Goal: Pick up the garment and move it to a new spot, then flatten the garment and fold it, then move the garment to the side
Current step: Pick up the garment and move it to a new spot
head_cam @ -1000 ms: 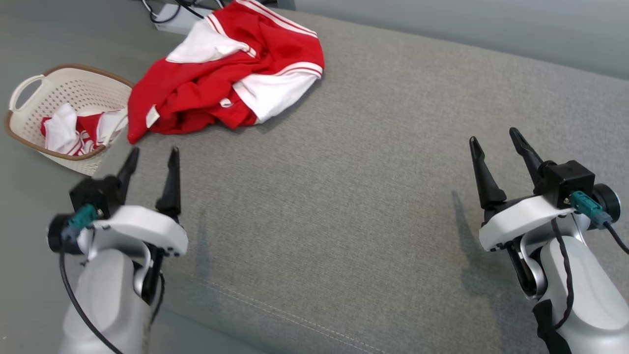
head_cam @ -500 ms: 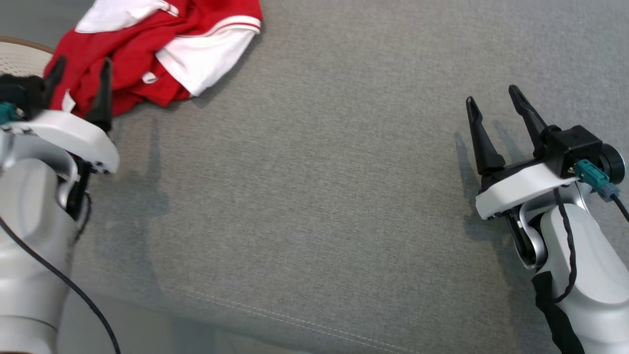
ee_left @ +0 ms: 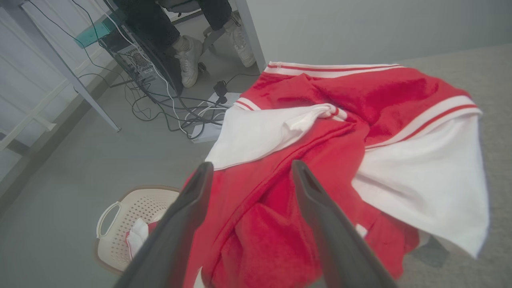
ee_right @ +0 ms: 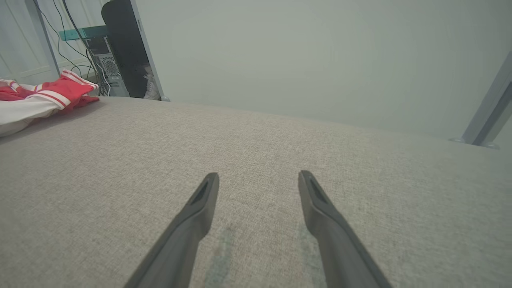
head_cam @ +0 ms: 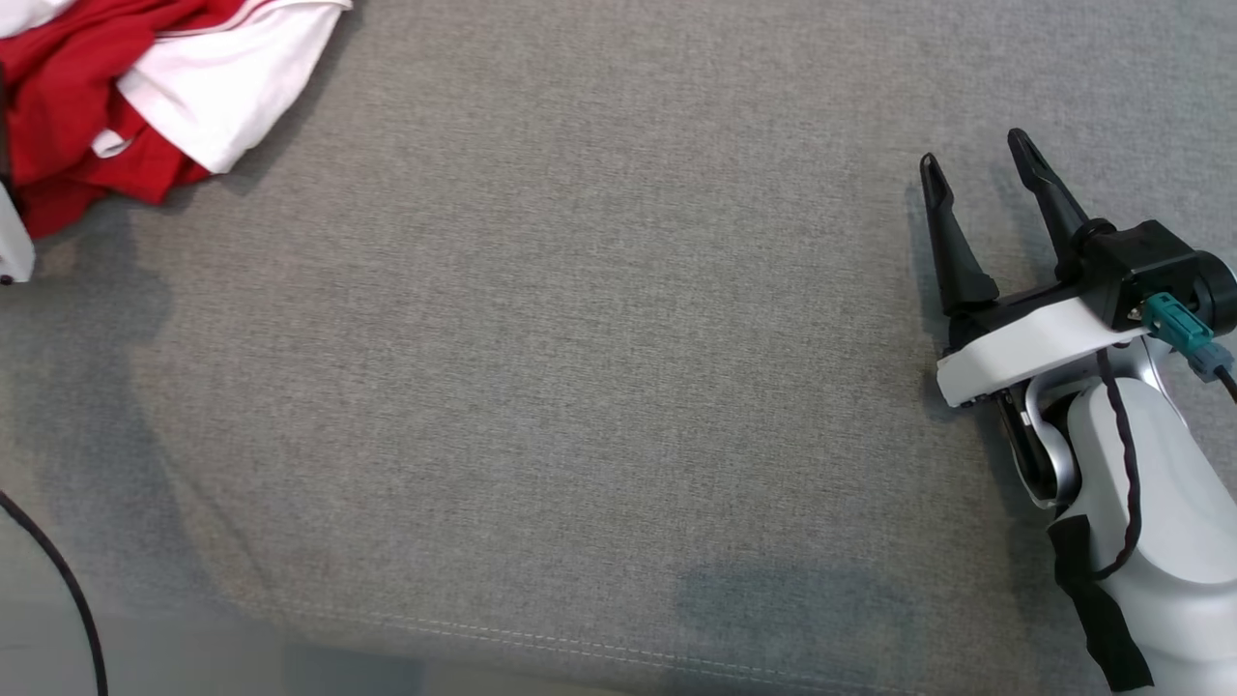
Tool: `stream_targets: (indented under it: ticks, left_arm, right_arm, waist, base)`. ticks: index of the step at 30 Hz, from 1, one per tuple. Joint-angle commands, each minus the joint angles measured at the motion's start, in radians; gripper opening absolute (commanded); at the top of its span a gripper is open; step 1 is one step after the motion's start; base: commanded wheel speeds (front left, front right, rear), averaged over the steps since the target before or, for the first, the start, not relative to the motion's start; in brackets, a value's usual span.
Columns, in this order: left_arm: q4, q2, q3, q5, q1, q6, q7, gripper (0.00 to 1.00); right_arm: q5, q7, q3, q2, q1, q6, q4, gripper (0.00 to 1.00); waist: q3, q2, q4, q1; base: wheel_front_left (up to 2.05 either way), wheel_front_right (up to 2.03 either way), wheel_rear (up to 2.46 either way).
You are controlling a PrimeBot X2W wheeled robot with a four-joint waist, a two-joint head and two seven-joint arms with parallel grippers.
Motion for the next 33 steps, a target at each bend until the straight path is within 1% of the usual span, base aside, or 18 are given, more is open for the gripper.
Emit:
stream_targets:
  ticks: [1, 9, 15, 16, 18, 20, 21, 24, 25, 26, 27, 28, 29, 33]
  left_arm:
    - [-0.001, 0.076, 0.013, 0.009, -0.034, 0.002, 0.002, 1.0]
    - [0.063, 0.094, -0.042, 0.048, -0.078, 0.005, 0.051, 1.0]
    - [0.087, 0.106, -0.042, 0.045, -0.086, 0.053, 0.053, 1.0]
    - [0.087, 0.106, -0.042, 0.045, -0.086, 0.053, 0.053, 1.0]
    - [0.092, 0.108, -0.042, 0.043, -0.088, 0.07, 0.048, 1.0]
    - [0.096, 0.108, -0.041, 0.039, -0.088, 0.076, 0.05, 1.0]
    - [0.102, 0.113, -0.038, 0.033, -0.088, 0.087, 0.062, 1.0]
    - [0.107, 0.125, -0.033, 0.026, -0.088, 0.097, 0.073, 1.0]
    - [0.108, 0.131, -0.032, 0.024, -0.088, 0.104, 0.079, 0.85]
    - [0.11, 0.134, -0.029, 0.02, -0.089, 0.108, 0.083, 0.58]
    - [0.111, 0.137, -0.029, 0.018, -0.09, 0.111, 0.084, 0.4]
    - [0.111, 0.139, -0.03, 0.019, -0.092, 0.12, 0.078, 0.07]
    - [0.111, 0.14, -0.03, 0.019, -0.095, 0.128, 0.073, 0.0]
    - [0.109, 0.136, -0.031, 0.015, -0.105, 0.154, 0.061, 0.0]
  right_arm:
    - [-0.006, -0.012, 0.018, 0.012, -0.008, 0.001, -0.027, 1.0]
    - [-0.004, -0.012, 0.001, 0.025, -0.005, 0.001, -0.041, 1.0]
    - [0.003, -0.012, -0.002, 0.028, -0.002, 0.001, -0.047, 1.0]
    - [0.003, -0.012, -0.002, 0.028, -0.002, 0.001, -0.047, 1.0]
    - [0.007, -0.012, -0.002, 0.028, -0.003, 0.001, -0.048, 1.0]
    - [0.01, -0.012, -0.001, 0.029, -0.003, 0.001, -0.05, 1.0]
    - [0.014, -0.012, 0.002, 0.031, -0.003, 0.001, -0.05, 1.0]
    - [0.019, -0.012, 0.006, 0.035, -0.007, 0.001, -0.053, 1.0]
    - [0.021, -0.012, 0.007, 0.036, -0.009, 0.001, -0.056, 1.0]
    - [0.023, -0.012, 0.007, 0.037, -0.011, 0.001, -0.059, 1.0]
    - [0.024, -0.012, 0.006, 0.038, -0.011, 0.001, -0.061, 1.0]
    - [0.025, -0.012, 0.005, 0.037, -0.01, 0.001, -0.063, 1.0]
    - [0.026, -0.012, 0.002, 0.036, -0.01, 0.001, -0.064, 1.0]
    - [0.028, -0.012, -0.008, 0.037, -0.006, 0.001, -0.064, 1.0]
  waist:
    - [0.016, 0.0, -0.017, 0.0]
    - [0.04, 0.0, -0.045, 0.0]
    - [0.05, 0.0, -0.057, 0.0]
    - [0.05, 0.0, -0.057, 0.0]
    - [0.054, 0.0, -0.06, 0.0]
    - [0.058, 0.0, -0.064, 0.0]
    - [0.062, 0.0, -0.072, 0.0]
    - [0.07, 0.0, -0.085, 0.0]
    - [0.075, 0.0, -0.09, 0.0]
    - [0.079, 0.0, -0.095, 0.0]
    - [0.083, 0.0, -0.098, 0.0]
    - [0.086, 0.0, -0.1, 0.0]
    - [0.088, 0.0, -0.101, 0.0]
    - [0.09, 0.0, -0.101, 0.0]
  base:
    - [0.0, 0.0, 0.0]
    - [0.0, 0.0, 0.0]
    - [0.0, 0.0, 0.0]
    - [0.0, 0.0, 0.0]
    - [0.0, 0.0, 0.0]
    - [0.0, 0.0, 0.0]
    - [0.0, 0.0, 0.0]
    - [0.0, 0.0, 0.0]
    - [0.0, 0.0, 0.0]
    - [0.0, 0.0, 0.0]
    - [0.0, 0.0, 0.0]
    - [0.0, 0.0, 0.0]
    - [0.0, 0.0, 0.0]
    - [0.0, 0.0, 0.0]
